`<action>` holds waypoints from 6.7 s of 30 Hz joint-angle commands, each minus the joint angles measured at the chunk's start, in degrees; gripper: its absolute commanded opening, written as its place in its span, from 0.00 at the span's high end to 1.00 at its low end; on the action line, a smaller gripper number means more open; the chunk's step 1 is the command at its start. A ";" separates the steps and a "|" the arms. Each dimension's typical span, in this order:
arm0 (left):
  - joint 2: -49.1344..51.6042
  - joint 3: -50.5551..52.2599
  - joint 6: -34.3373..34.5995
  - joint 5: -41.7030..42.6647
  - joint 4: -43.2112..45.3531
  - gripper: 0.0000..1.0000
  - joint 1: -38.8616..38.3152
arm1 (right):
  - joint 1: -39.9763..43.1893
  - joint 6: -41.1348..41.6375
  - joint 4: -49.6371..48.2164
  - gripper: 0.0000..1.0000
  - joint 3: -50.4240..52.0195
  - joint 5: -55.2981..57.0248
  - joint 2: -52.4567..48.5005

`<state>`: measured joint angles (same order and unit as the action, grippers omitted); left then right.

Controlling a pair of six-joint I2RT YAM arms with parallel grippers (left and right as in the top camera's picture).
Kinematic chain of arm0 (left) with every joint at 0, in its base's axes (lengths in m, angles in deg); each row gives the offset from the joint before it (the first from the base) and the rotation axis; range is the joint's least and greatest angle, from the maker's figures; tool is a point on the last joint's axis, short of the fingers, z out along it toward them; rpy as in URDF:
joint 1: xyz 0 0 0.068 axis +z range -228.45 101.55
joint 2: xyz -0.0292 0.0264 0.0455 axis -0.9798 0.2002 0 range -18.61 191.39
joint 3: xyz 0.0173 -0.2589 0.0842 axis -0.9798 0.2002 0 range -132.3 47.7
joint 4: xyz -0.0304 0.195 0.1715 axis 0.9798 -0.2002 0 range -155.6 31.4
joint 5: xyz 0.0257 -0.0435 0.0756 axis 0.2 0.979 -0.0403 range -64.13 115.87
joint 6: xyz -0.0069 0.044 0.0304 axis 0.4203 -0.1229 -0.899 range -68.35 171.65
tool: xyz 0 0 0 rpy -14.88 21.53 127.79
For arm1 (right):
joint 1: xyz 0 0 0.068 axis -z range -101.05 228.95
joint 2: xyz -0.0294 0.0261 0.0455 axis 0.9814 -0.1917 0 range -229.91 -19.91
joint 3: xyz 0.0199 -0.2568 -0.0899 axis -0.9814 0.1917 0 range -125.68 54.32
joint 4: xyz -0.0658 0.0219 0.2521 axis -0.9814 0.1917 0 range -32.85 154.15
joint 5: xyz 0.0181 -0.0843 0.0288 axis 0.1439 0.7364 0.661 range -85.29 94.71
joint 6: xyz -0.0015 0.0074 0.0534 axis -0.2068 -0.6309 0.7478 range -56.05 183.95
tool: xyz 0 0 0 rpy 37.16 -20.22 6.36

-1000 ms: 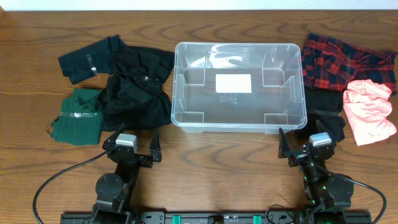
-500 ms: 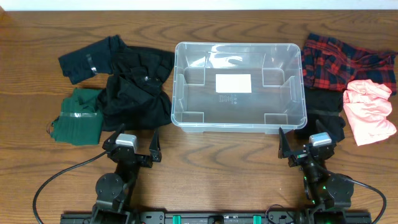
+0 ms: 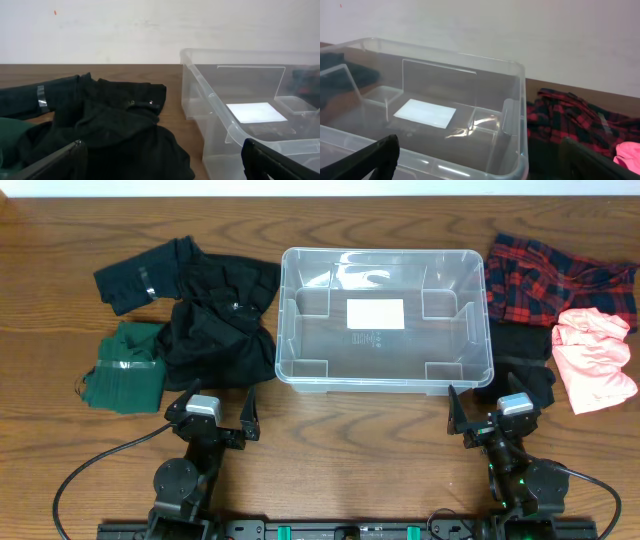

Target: Pack container

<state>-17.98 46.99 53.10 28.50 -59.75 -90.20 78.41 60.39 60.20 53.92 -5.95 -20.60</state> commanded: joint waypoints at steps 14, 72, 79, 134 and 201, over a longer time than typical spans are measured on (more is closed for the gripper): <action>-0.39 0.42 -4.66 -2.19 3.39 0.02 -0.17 | 0.48 -0.35 0.22 0.01 0.09 0.13 0.35; 100.17 -85.74 -13.25 -4.13 -47.32 0.02 17.33 | 0.48 -0.35 0.22 0.01 0.09 0.13 0.35; 108.19 -85.74 -13.53 1.84 -46.01 0.02 18.38 | 0.48 -0.35 0.22 0.01 0.09 0.13 0.35; 117.26 -85.26 -14.71 -3.10 -38.10 0.02 18.86 | 0.48 -0.35 0.22 0.01 0.09 0.13 0.35; 75.52 -85.57 11.65 9.97 -36.46 0.94 18.16 | 0.48 -0.35 0.22 0.01 0.09 0.13 0.35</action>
<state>61.62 -37.62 56.86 31.72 -97.80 -71.91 78.41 60.39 60.22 53.92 -5.95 -20.60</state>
